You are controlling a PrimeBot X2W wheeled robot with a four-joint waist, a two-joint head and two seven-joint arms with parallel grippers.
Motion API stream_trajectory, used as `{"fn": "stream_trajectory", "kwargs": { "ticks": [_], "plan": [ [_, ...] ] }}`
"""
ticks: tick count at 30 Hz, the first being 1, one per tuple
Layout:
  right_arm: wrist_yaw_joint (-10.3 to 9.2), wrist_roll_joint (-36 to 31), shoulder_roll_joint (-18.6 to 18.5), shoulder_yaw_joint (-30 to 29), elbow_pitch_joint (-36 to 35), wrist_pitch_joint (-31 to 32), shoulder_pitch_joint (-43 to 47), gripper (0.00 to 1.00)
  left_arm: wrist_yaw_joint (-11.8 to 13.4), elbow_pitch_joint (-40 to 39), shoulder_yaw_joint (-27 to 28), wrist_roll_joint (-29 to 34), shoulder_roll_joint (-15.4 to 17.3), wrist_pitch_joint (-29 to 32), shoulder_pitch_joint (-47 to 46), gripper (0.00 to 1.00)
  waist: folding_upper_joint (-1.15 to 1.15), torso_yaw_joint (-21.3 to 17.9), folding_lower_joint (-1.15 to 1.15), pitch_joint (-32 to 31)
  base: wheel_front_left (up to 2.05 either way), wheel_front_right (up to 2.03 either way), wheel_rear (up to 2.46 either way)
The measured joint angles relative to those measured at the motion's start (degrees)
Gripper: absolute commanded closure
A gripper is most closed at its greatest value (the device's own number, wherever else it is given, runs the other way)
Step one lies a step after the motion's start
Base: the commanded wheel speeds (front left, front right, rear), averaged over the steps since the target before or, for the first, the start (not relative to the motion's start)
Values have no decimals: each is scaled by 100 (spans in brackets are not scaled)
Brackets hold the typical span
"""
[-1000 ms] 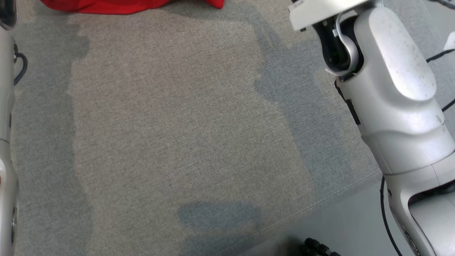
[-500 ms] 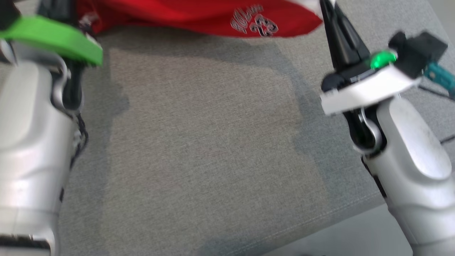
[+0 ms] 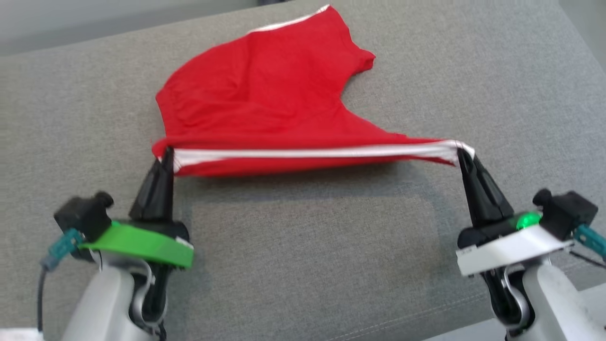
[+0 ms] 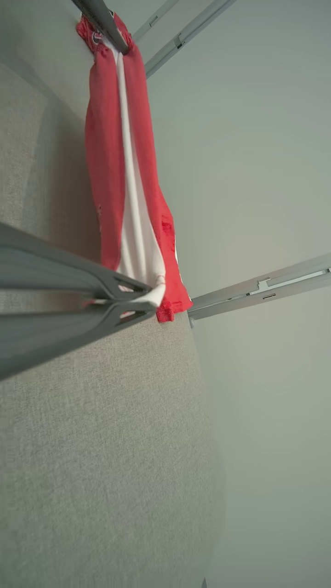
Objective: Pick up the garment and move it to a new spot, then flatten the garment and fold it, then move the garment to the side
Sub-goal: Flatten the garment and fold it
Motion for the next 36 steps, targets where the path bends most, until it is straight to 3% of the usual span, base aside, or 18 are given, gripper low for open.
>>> {"fn": "stream_trajectory", "kwargs": {
  "ticks": [12, 23, 31, 36],
  "plan": [
    [2, -227, 300, -393, -560, 2, 1444, 100, 67, -648, 532, 470, -639, 0, 1622, 100, 0, 156, 0, -611, 0, 0, 0],
    [1, -345, 380, -474, -966, 2, 2125, 100, 1, -1239, 733, 738, -900, 0, 2673, 100, 0, 163, 0, -1031, 0, 0, 0],
    [0, -364, 361, -502, -1074, 34, 2252, 100, -7, -1376, 646, 724, -976, 0, 2888, 100, 0, 215, 0, -1150, 0, 0, 0],
    [0, -335, 337, -575, -779, 41, 2074, 100, -8, -1172, 423, 556, -1025, 18, 2679, 100, 0, 348, 0, -1121, 0, 0, 0]
  ]
}}
